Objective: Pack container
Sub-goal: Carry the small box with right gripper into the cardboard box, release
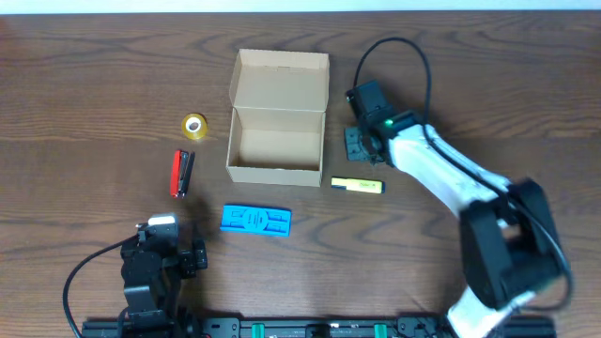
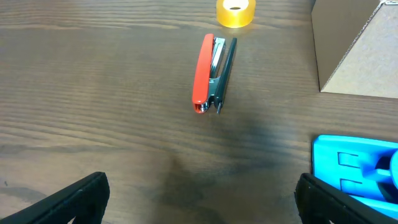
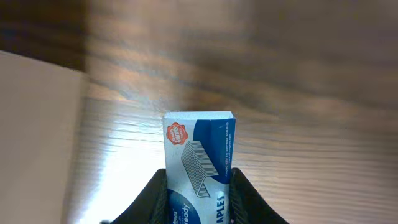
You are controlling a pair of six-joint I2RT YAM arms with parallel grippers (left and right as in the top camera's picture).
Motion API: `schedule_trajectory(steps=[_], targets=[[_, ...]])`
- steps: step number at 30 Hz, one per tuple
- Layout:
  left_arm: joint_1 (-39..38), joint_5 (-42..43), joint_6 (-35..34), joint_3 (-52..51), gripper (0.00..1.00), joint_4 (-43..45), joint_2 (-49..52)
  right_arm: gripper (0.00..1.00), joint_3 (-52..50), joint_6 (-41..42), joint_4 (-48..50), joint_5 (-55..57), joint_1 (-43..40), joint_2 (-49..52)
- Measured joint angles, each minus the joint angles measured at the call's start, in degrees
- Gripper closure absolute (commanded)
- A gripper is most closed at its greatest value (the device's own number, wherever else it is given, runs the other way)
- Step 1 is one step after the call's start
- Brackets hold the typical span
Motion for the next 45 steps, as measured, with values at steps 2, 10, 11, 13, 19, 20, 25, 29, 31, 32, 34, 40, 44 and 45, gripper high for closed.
schedule_trajectory(steps=[2, 10, 11, 13, 19, 20, 25, 29, 31, 32, 34, 40, 44, 45], targets=[[0.0, 0.0, 0.0, 0.0, 0.05, 0.0, 0.0, 0.82, 0.3, -1.5, 0.0, 0.0, 0.1, -3.7], [0.0, 0.0, 0.0, 0.0, 0.05, 0.0, 0.0, 0.78, 1.6, -7.1, 2.9, -5.4, 3.9, -11.5], [0.0, 0.0, 0.0, 0.0, 0.05, 0.0, 0.0, 0.79, 1.6, -7.5, 3.8, -6.1, 4.8, -11.3], [0.0, 0.0, 0.0, 0.0, 0.05, 0.0, 0.0, 0.8, 1.6, -7.9, 6.2, -7.0, 6.2, -10.8], [0.0, 0.0, 0.0, 0.0, 0.05, 0.0, 0.0, 0.8, 1.8, -8.7, 12.8, -8.3, 10.4, -6.9], [0.0, 0.0, 0.0, 0.0, 0.04, 0.0, 0.0, 0.8, 2.1, -8.8, 13.2, -8.3, 11.1, -5.6], [0.0, 0.0, 0.0, 0.0, 0.05, 0.0, 0.0, 0.81, 3.9, -10.0, 13.3, -8.4, 14.0, 1.1], [0.0, 0.0, 0.0, 0.0, 0.05, 0.0, 0.0, 0.81, 4.1, -10.7, 12.8, -8.0, 15.8, 4.4], [0.0, 0.0, 0.0, 0.0, 0.05, 0.0, 0.0, 0.81, 4.2, -10.8, 12.3, -7.8, 16.2, 4.9], [0.0, 0.0, 0.0, 0.0, 0.05, 0.0, 0.0, 0.8, 4.2, -10.8, 12.1, -7.8, 16.2, 5.1], [0.0, 0.0, 0.0, 0.0, 0.05, 0.0, 0.0, 0.77, 4.2, -11.0, 11.7, -7.4, 16.2, 5.3], [0.0, 0.0, 0.0, 0.0, 0.05, 0.0, 0.0, 0.64, 4.4, -12.0, 11.7, -4.9, 16.2, 5.4], [0.0, 0.0, 0.0, 0.0, 0.05, 0.0, 0.0, 0.57, 4.4, -12.5, 12.1, -4.2, 16.2, 5.4], [0.0, 0.0, 0.0, 0.0, 0.04, 0.0, 0.0, 0.55, 4.4, -12.7, 12.3, -4.1, 16.2, 5.4]])
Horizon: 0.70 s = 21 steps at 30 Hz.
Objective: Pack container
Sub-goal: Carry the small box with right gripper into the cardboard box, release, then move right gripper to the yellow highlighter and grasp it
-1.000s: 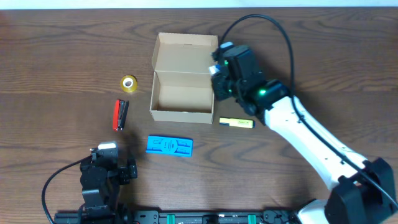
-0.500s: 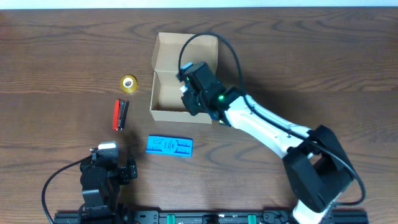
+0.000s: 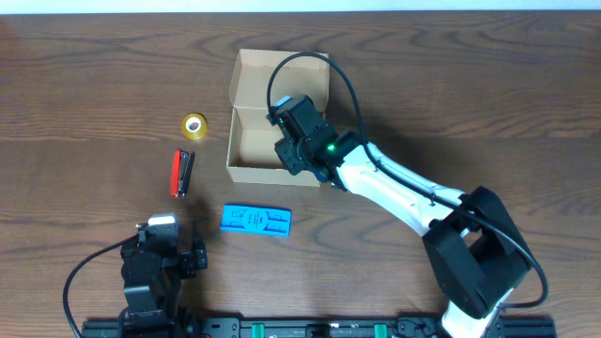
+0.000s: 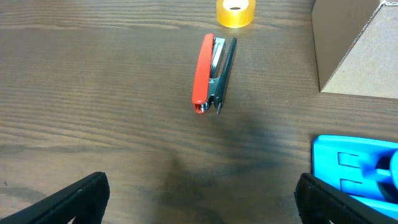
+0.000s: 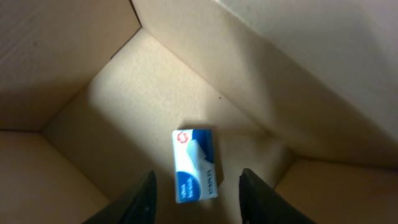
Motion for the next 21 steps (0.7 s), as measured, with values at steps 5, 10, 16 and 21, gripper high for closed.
schedule_trajectory(steps=[5, 10, 16, 21], targets=[[0.0, 0.0, 0.0, 0.0, 0.05, 0.0, 0.0, 0.54, 0.1, -0.1, 2.0, 0.2, 0.0, 0.0], [0.0, 0.0, 0.0, 0.0, 0.05, 0.0, 0.0, 0.4, 1.7, -0.5, 1.3, 0.3, 0.0, -0.2], [0.0, 0.0, 0.0, 0.0, 0.05, 0.0, 0.0, 0.01, 3.4, -3.2, -7.5, 0.4, -0.2, -7.7], [0.0, 0.0, 0.0, 0.0, 0.04, 0.0, 0.0, 0.01, 4.7, -3.9, -19.5, 0.4, -2.5, -16.8]])
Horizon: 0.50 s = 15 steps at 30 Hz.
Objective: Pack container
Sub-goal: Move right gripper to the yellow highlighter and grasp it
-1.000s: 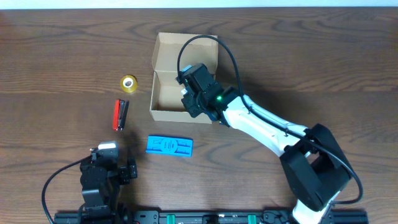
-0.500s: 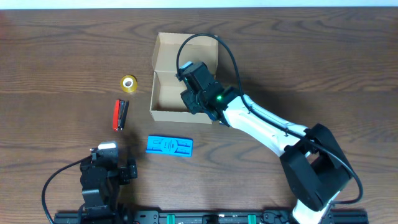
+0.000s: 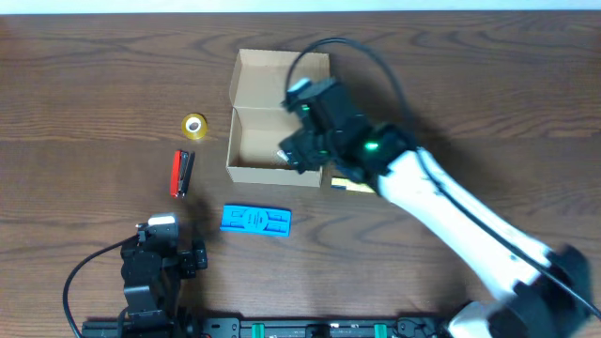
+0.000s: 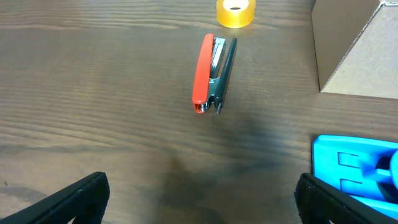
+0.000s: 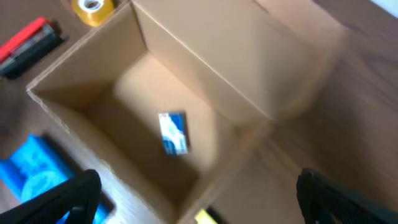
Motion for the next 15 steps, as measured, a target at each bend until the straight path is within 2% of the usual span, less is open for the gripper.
schedule_trajectory(steps=[7, 15], targets=[[0.0, 0.0, 0.0, 0.0, 0.05, 0.0, 0.0, 0.01, -0.2, -3.7, -16.8, 0.2, -5.5, -2.6], [0.0, 0.0, 0.0, 0.0, 0.05, 0.0, 0.0, 0.01, -7.6, -9.5, -19.8, -1.4, -5.8, -2.6]])
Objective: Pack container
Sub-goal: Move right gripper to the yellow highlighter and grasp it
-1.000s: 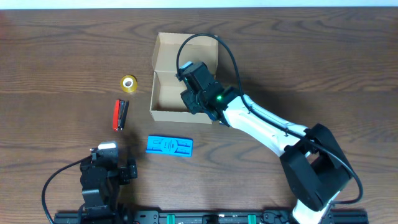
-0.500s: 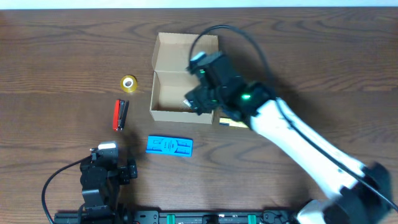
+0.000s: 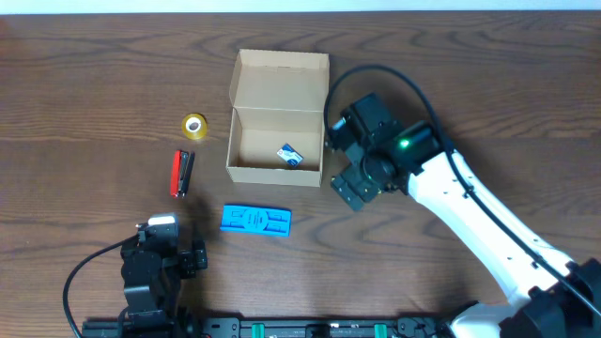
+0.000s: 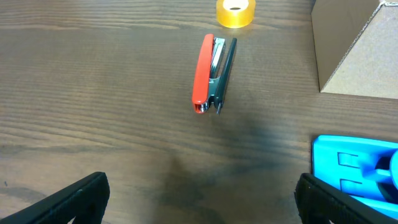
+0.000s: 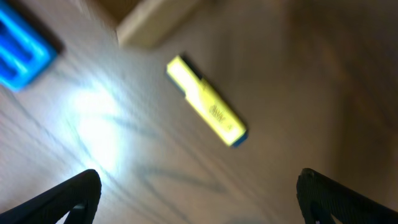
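Note:
The open cardboard box stands mid-table, with a blue-and-white staples box lying on its floor. My right gripper hovers open just off the box's front right corner. In its wrist view a yellow highlighter lies on the wood ahead of the open right gripper; the overhead view hides the highlighter under the arm. A red stapler, a yellow tape roll and a blue plastic piece lie left of and before the box. My left gripper rests open at the front left.
The box's lid flap stands open at the back. The right arm's black cable loops over the table right of the box. A black rail runs along the near edge.
My right gripper, open over the box interior, has moved out to the right front of the box, over the yellow highlighter. The staples box stays inside. The left arm has not moved.
My right gripper was shut on the staples box right of the cardboard box. Then it was inside the box, fingers parted, with the staples box on the floor. Then it stood open above the box, and now it is over the highlighter.

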You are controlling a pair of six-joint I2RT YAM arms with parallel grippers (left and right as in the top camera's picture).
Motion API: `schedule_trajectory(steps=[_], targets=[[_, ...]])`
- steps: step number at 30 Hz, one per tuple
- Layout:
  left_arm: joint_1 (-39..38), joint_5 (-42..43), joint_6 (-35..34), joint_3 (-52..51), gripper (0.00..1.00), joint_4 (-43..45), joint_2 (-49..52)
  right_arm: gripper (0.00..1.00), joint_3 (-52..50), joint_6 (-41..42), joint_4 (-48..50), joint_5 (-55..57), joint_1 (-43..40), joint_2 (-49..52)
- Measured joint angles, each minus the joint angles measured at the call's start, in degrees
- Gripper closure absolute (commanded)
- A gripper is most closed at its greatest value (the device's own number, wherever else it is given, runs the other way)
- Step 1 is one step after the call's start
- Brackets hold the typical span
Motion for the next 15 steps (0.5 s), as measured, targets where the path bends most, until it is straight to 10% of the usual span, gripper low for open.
schedule_trajectory(steps=[15], targets=[[0.0, 0.0, 0.0, 0.0, 0.04, 0.0, 0.0, 0.04, -17.3, -2.0, 17.2, 2.2, -1.0, 0.1]])
